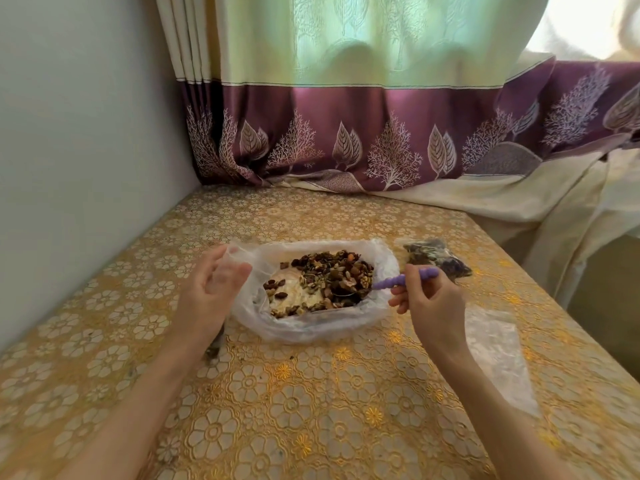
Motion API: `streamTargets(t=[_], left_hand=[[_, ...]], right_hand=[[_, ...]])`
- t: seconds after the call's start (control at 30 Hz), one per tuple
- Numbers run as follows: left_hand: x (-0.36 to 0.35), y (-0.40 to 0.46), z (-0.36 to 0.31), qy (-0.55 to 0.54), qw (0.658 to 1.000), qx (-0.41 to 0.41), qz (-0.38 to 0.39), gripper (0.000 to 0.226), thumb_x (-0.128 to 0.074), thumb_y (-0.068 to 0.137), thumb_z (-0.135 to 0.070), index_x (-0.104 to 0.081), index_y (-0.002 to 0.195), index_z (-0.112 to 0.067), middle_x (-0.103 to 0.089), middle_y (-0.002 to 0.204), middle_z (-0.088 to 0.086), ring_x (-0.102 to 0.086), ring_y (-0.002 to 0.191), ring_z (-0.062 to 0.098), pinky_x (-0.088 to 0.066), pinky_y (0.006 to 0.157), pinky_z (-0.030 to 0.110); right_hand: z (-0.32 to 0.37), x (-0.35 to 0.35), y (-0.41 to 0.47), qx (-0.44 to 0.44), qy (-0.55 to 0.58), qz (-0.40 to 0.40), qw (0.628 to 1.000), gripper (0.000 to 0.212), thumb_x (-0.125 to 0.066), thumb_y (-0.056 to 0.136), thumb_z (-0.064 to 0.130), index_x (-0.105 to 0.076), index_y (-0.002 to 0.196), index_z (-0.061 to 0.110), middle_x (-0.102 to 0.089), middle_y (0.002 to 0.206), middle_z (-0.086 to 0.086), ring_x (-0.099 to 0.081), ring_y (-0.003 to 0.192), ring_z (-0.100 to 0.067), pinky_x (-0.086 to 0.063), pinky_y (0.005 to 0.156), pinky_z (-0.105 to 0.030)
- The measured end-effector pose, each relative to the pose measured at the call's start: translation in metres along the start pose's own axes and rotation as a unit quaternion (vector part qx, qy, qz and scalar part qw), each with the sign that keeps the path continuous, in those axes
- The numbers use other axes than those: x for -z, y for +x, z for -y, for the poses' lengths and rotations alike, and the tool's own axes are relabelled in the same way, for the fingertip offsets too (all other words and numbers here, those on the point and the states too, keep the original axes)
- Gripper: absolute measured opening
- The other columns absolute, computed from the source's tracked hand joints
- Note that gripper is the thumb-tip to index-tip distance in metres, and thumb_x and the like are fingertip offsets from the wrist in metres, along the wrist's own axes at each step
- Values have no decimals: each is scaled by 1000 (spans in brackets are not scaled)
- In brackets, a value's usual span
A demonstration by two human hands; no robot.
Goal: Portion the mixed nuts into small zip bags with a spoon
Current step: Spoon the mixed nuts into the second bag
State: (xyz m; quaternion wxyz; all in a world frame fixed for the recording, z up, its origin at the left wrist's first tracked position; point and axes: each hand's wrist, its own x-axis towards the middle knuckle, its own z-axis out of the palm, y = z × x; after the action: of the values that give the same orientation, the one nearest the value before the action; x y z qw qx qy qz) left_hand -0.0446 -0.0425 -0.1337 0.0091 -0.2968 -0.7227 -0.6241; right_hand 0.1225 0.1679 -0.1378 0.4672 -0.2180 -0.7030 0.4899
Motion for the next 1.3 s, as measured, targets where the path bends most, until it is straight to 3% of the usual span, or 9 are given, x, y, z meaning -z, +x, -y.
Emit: streamTargets(t=[0.13,0.23,0.43,0.53,0.67,0.87,1.03,1.2,1.3], left_hand=[[-6,3,0,9,1000,1,20,52,-56,69,-68,-52,116,-46,-59,114,-10,-62,94,11,-57,69,29],[-12,5,-1,10,1000,-5,28,57,-57,70,-61,-53,120,-35,-61,112,-9,-63,97,16,-56,74,38],[-12,5,2,-4,1000,-3,28,74,-55,65,-75,-51,124,-32,-63,106,-13,-66,89,9,-57,62,25],[-11,6,3,9,999,-2,39,90,-53,54,-86,-50,126,-31,-61,111,-10,-65,90,10,-58,66,30],[-12,9,3,-3,999,-3,41,72,-54,53,-85,-49,114,-47,-61,108,-15,-66,79,3,-57,60,25],[-10,13,8,19,999,9,47,89,-50,48,-90,-44,122,-41,-55,121,-10,-57,99,2,-54,77,28],[-9,14,7,2,999,4,47,91,-52,46,-90,-43,120,-38,-50,107,-31,-53,87,-22,-47,62,6],[-8,15,11,-36,998,10,48,102,-57,47,-86,-48,129,-24,-64,109,-16,-64,93,-1,-55,76,22],[-7,14,14,-26,999,4,48,99,-57,54,-83,-46,131,-22,-63,116,-10,-63,99,4,-54,82,25]], right_hand=[[-8,-2,-1,-24,20,11,999,21,-49,97,14,-62,85,4,-74,75,0,-64,58,-19,-54,56,-28],[-12,0,1,-47,62,5,997,19,-48,97,11,-61,87,3,-73,69,2,-63,56,-16,-53,52,-23],[-10,1,7,-59,112,6,992,19,-47,98,8,-60,87,-1,-73,69,-4,-62,55,-17,-49,49,-20],[-6,-1,11,-60,135,6,989,19,-46,97,6,-60,85,0,-72,67,-5,-61,53,-16,-48,47,-20],[6,-5,16,-49,161,12,986,21,-47,97,7,-61,83,0,-72,64,-5,-59,52,-15,-47,47,-19],[37,-24,19,-17,199,45,979,23,-46,96,6,-62,81,0,-71,63,-5,-60,51,-15,-48,48,-19],[54,-47,14,14,176,110,978,20,-45,97,5,-61,87,0,-71,67,-7,-61,56,-18,-50,50,-21],[61,-57,8,79,88,175,977,21,-48,92,-3,-63,90,11,-68,64,-4,-64,59,-13,-51,55,-20],[58,-55,5,74,92,166,979,21,-48,92,-3,-64,90,10,-68,65,-4,-65,59,-13,-51,56,-19]])
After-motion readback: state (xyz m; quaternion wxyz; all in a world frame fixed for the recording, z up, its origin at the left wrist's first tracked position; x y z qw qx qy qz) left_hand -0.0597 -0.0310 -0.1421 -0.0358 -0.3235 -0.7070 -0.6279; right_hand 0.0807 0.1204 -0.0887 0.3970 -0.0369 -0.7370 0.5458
